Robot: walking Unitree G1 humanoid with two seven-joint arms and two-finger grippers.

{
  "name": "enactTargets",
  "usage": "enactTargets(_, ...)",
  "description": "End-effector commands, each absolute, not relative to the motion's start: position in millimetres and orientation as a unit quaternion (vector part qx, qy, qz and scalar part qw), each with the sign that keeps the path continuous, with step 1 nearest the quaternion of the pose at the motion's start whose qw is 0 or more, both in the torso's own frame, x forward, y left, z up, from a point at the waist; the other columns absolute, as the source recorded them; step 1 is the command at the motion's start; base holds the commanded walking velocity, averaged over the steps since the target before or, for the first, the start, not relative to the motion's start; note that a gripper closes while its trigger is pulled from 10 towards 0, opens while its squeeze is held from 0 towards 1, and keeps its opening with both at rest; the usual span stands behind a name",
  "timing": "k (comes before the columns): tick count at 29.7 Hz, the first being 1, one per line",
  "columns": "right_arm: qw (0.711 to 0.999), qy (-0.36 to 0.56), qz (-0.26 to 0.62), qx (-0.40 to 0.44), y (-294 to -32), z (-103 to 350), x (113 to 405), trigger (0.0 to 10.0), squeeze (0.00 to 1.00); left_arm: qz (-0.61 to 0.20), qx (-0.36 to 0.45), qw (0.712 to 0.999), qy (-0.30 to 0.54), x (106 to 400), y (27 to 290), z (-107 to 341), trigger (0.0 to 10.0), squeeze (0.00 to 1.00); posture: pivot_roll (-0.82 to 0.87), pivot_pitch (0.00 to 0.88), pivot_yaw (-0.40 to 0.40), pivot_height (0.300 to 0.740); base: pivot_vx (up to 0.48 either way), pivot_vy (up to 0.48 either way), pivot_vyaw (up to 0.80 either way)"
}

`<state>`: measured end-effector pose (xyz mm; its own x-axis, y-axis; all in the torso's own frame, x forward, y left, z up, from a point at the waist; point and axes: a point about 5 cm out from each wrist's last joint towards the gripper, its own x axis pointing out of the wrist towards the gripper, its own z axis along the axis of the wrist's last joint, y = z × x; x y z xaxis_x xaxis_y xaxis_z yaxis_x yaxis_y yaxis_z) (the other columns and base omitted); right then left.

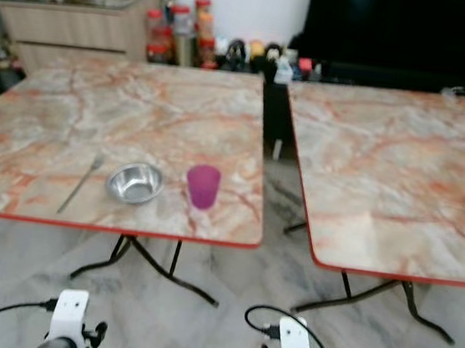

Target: Setting the table

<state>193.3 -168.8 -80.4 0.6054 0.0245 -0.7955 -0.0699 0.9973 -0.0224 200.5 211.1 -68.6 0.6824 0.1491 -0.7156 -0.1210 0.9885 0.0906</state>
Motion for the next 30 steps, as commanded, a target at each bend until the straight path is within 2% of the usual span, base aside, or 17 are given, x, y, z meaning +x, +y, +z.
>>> enactTargets(1, 0.898, 0.439, 0.026, -0.028, -171, -78, 197, 10.0, 0.00, 0.075, 0.013, 0.916, 0.395, 201, 209, -69, 10.0, 0.00, 0.02, 0.000, -0.011, 0.740, 0.277, 0.000, 0.00)
enactTargets(9, 0.897, 0.440, 0.028, -0.029, -170, -79, 196, 10.0, 0.00, 0.073, 0.013, 0.916, 0.395, 200, 208, -70, 10.0, 0.00, 0.02, 0.000, -0.011, 0.740, 0.286, 0.000, 0.00)
enactTargets(17, 0.897, 0.441, 0.030, -0.028, -169, -79, 196, 10.0, 0.00, 0.086, 0.019, 0.912, 0.402, 193, 214, -72, 10.0, 0.00, 0.02, 0.000, -0.009, 0.740, 0.000, 0.000, 0.00)
enactTargets(23, 0.896, 0.443, 0.031, -0.028, -168, -80, 195, 10.0, 0.00, 0.174, 0.024, 0.906, 0.384, 186, 240, -68, 10.0, 0.00, 0.02, 0.000, -0.008, 0.740, 0.000, 0.000, 0.00)
enactTargets(25, 0.895, 0.444, 0.032, -0.028, -168, -80, 195, 10.0, 0.00, 0.241, 0.030, 0.896, 0.372, 181, 261, -63, 10.0, 0.00, 0.03, 0.000, -0.011, 0.740, 0.000, 0.000, 0.00)
enactTargets(30, 0.895, 0.443, 0.033, -0.029, -168, -79, 196, 10.0, 0.00, 0.313, 0.050, 0.883, 0.347, 179, 285, -53, 10.0, 0.00, 0.03, 0.000, -0.015, 0.740, 0.000, 0.000, 0.00)
